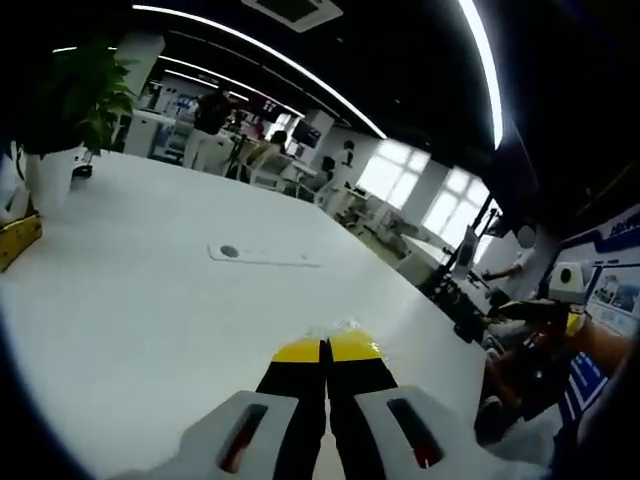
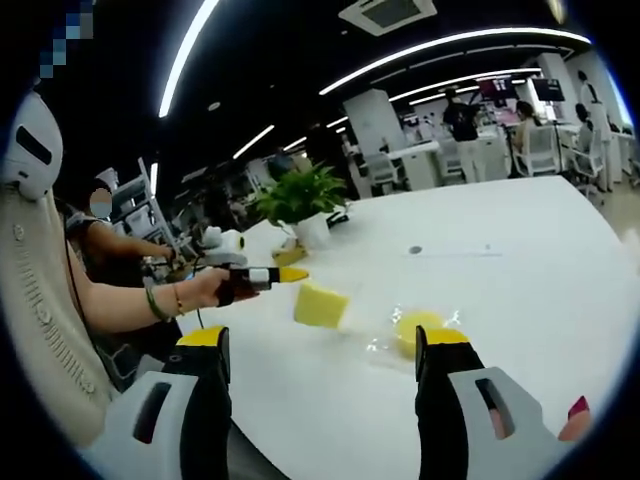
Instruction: Compare the silicone blocks by pressing each to a similar depth, holding the contact briefly, and releasing to observe deformation and rebound differences across the visible hardness samples.
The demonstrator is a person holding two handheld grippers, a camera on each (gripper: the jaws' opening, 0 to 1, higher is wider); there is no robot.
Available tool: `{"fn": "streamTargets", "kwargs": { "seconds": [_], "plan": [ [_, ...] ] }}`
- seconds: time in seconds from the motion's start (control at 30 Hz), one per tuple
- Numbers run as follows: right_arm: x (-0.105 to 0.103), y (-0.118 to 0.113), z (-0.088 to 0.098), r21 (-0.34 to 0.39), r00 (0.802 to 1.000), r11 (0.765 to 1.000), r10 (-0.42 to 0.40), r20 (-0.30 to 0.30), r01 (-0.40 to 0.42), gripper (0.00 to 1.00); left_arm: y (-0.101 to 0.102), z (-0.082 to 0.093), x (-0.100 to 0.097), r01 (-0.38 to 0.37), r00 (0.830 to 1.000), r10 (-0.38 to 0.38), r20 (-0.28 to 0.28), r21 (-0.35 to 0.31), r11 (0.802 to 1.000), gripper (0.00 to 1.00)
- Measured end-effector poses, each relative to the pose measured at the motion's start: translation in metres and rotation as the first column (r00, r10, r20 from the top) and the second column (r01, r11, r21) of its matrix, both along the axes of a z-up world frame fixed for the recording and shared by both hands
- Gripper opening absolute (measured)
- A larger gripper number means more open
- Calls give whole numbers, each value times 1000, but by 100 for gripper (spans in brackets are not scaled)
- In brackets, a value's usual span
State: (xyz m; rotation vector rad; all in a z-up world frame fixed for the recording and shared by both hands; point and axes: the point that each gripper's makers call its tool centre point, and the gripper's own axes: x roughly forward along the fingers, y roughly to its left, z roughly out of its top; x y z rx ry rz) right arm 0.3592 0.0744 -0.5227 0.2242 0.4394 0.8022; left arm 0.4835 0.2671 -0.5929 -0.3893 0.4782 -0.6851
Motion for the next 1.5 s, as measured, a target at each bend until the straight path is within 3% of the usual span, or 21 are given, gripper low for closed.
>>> {"fn": "streamTargets", "kwargs": {
  "seconds": [0.4,0.77,1.13,1.5],
  "plan": [
    [2,7,21,-20,997,998,58,60,-57,70,-7,27,-14,31,999,-32,29,4,999,0],
    [3,16,46,-68,980,987,152,125,-144,70,-20,59,-34,92,992,-95,77,42,995,0],
    [5,32,66,-149,947,958,268,176,-244,69,-39,88,-56,154,979,-162,127,74,985,0],
    [8,43,69,-201,917,929,349,192,-312,69,-53,107,-69,191,967,-202,153,83,978,0]
  ]
}}
